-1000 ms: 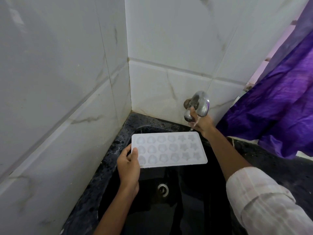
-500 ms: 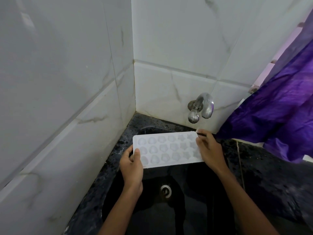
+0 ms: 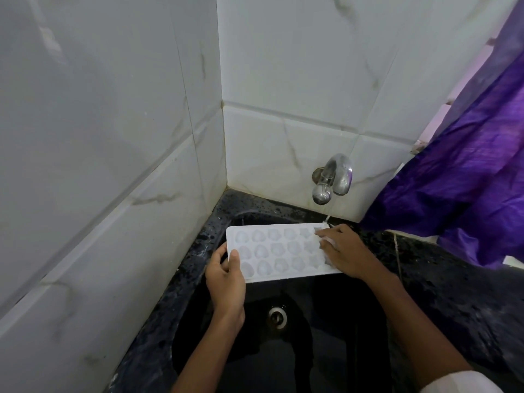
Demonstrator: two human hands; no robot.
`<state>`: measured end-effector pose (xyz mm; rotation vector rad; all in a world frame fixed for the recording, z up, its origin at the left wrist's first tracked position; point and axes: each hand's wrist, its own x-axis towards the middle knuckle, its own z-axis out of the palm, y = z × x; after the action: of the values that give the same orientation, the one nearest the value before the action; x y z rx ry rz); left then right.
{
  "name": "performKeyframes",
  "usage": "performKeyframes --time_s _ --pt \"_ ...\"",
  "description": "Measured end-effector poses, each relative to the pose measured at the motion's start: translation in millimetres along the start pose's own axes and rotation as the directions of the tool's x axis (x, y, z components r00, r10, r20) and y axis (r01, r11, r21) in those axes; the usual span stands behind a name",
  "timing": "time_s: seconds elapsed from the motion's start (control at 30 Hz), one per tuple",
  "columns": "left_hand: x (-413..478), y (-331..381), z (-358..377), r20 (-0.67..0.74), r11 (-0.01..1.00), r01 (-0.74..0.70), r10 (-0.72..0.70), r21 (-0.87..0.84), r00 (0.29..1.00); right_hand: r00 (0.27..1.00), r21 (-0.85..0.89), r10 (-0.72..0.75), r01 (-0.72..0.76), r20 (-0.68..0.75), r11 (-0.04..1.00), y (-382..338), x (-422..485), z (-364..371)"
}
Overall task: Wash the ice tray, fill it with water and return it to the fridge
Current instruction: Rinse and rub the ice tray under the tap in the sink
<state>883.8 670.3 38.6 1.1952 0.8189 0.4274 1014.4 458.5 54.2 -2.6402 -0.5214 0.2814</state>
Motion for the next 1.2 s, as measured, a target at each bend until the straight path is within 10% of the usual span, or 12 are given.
performKeyframes --time_s 1.2 --pt "-20.9 10.1 -8.6 0.176 1.000 0.017 -0.019 0.017 0.984 0.998 -0.069 -0.062 0.060 -0.018 0.996 -1.2 13.8 -22.1"
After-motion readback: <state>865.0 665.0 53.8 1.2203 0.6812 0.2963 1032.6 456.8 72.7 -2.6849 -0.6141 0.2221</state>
